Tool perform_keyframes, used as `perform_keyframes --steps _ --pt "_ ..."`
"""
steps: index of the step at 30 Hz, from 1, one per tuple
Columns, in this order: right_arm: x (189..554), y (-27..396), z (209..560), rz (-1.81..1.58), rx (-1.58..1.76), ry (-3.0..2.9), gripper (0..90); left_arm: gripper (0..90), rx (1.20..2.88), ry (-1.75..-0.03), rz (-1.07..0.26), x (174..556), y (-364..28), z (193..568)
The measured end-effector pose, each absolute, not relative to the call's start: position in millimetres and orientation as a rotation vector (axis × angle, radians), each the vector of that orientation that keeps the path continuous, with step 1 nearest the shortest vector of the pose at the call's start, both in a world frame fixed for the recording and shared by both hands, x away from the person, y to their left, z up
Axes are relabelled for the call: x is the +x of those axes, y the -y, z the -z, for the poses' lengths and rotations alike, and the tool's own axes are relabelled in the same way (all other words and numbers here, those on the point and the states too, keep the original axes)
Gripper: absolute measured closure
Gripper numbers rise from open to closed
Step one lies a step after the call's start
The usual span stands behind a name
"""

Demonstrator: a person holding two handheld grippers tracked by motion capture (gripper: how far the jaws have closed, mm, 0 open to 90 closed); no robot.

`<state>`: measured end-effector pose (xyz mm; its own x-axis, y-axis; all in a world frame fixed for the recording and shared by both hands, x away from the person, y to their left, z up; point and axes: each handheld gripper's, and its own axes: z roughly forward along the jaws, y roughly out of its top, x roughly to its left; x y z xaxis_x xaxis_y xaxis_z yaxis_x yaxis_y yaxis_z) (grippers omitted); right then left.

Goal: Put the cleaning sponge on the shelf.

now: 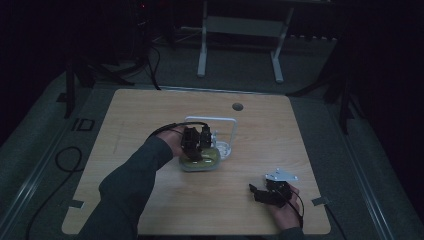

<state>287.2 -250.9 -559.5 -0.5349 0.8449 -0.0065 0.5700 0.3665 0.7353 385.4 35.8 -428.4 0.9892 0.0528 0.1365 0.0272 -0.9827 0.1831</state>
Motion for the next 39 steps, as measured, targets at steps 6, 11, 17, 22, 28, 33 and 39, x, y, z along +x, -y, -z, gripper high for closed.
perform_keyframes --steps 6,11,17,22,28,33,39 --pt "287.2 250.9 559.5 -0.981 1.234 -2.249 24.6 71.7 2.956 -0.051 -0.212 387.1 -33.1 429.7" --pt "287.2 250.9 559.5 -0.981 1.234 -2.249 24.6 71.7 2.956 -0.04 -0.209 388.6 -31.7 429.6" --pt "287.2 250.9 559.5 -0.981 1.234 -2.249 24.6 71.7 2.957 -0.037 -0.197 390.1 -29.3 430.1" --pt "287.2 250.9 559.5 -0.981 1.234 -2.249 24.7 71.7 2.965 -0.015 -0.21 389.5 -24.8 427.9" --pt "287.2 250.9 559.6 -0.981 1.233 -2.249 24.7 71.7 2.966 0.004 -0.227 389.5 -19.7 423.0" --pt "287.2 250.9 559.5 -0.981 1.234 -2.249 24.6 71.7 2.963 0.002 -0.231 390.4 -18.3 423.8" --pt "287.2 250.8 559.5 -0.981 1.235 -2.249 24.7 71.7 2.976 0.002 -0.24 392.1 -17.1 426.8"
